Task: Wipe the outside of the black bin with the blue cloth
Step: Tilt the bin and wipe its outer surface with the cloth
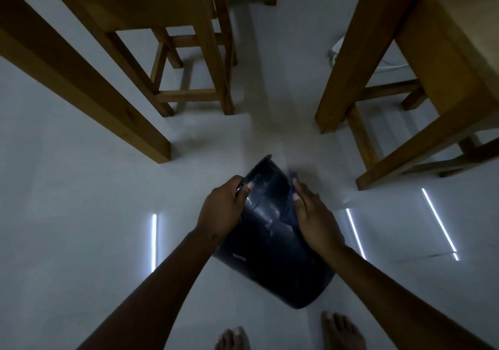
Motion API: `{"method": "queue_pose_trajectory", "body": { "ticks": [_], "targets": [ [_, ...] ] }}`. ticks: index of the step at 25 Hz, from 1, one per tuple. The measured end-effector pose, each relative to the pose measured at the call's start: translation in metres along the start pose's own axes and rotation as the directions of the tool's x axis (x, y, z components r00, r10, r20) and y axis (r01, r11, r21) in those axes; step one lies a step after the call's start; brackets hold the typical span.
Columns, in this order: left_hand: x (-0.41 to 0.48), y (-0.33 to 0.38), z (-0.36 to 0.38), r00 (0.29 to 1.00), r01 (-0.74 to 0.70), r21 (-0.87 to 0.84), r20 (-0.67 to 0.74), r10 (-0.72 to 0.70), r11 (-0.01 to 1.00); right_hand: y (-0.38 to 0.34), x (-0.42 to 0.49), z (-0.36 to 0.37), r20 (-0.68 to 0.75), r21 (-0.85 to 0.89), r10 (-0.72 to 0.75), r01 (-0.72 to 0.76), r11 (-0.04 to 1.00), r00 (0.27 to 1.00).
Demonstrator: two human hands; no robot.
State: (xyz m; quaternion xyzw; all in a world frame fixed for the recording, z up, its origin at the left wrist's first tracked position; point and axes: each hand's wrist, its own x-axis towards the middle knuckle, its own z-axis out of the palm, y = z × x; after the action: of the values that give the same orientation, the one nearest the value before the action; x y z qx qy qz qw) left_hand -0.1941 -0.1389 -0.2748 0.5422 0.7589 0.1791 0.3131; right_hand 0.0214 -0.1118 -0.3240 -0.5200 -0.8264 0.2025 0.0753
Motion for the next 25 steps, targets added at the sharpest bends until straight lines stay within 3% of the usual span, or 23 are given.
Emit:
{"method": "queue_pose_trajectory", "body": {
  "ticks": [2,3,5,7,10,12,14,16,17,19,22,23,25],
  "targets": [
    [0.0,0.003,0.0,1.0,-0.001,0.053,0.0,0.001,0.999,-0.003,-0.032,0.008,-0.024,0.106,0.147,-0.144,0.984,0.989],
    [-0.001,0.004,0.001,1.0,-0.011,0.079,-0.003,0.011,0.997,-0.022,-0.056,0.013,-0.004,0.091,0.072,-0.072,0.993,0.997],
    [0.003,0.005,0.003,1.0,-0.017,0.096,-0.014,0.018,0.995,-0.049,-0.083,0.023,0.092,-0.056,-0.244,0.249,0.967,0.965],
    [0.009,0.006,0.005,1.0,-0.013,0.066,-0.014,0.014,0.998,-0.045,-0.063,0.031,0.037,-0.117,-0.355,0.357,0.927,0.934],
    [0.014,0.01,0.006,1.0,-0.01,0.053,-0.003,0.011,0.999,-0.005,-0.022,0.014,0.018,0.105,0.035,-0.037,0.994,0.999],
    [0.01,0.009,0.005,1.0,0.008,0.058,-0.004,-0.007,0.998,-0.006,-0.045,0.017,0.019,0.132,0.121,-0.122,0.984,0.993],
    [0.011,0.01,0.007,1.0,0.009,0.074,-0.012,-0.008,0.997,-0.036,-0.079,0.027,0.004,-0.014,-0.137,0.137,0.99,0.991],
    [0.015,0.011,0.008,1.0,-0.002,0.081,-0.016,0.004,0.997,-0.047,-0.068,0.027,0.044,-0.051,-0.337,0.339,0.939,0.94],
    [0.016,0.012,0.009,1.0,-0.004,0.075,-0.013,0.005,0.997,-0.044,-0.05,0.025,0.009,-0.085,-0.33,0.329,0.94,0.944],
    [0.018,0.011,0.008,1.0,0.006,0.053,0.001,-0.006,0.999,-0.016,-0.011,0.023,0.028,0.13,-0.054,0.05,0.99,0.998],
    [0.008,0.004,0.007,1.0,0.021,0.072,-0.005,-0.021,0.997,0.012,-0.025,0.014,0.081,0.288,0.323,-0.332,0.898,0.943],
    [0.007,0.003,0.008,1.0,0.025,0.085,-0.007,-0.025,0.996,0.0,-0.042,0.015,0.059,0.241,0.307,-0.312,0.919,0.95],
    [0.012,0.008,0.009,1.0,0.024,0.11,-0.018,-0.022,0.994,-0.035,-0.072,0.017,0.068,0.135,0.055,-0.064,0.989,0.996]
  ]
}}
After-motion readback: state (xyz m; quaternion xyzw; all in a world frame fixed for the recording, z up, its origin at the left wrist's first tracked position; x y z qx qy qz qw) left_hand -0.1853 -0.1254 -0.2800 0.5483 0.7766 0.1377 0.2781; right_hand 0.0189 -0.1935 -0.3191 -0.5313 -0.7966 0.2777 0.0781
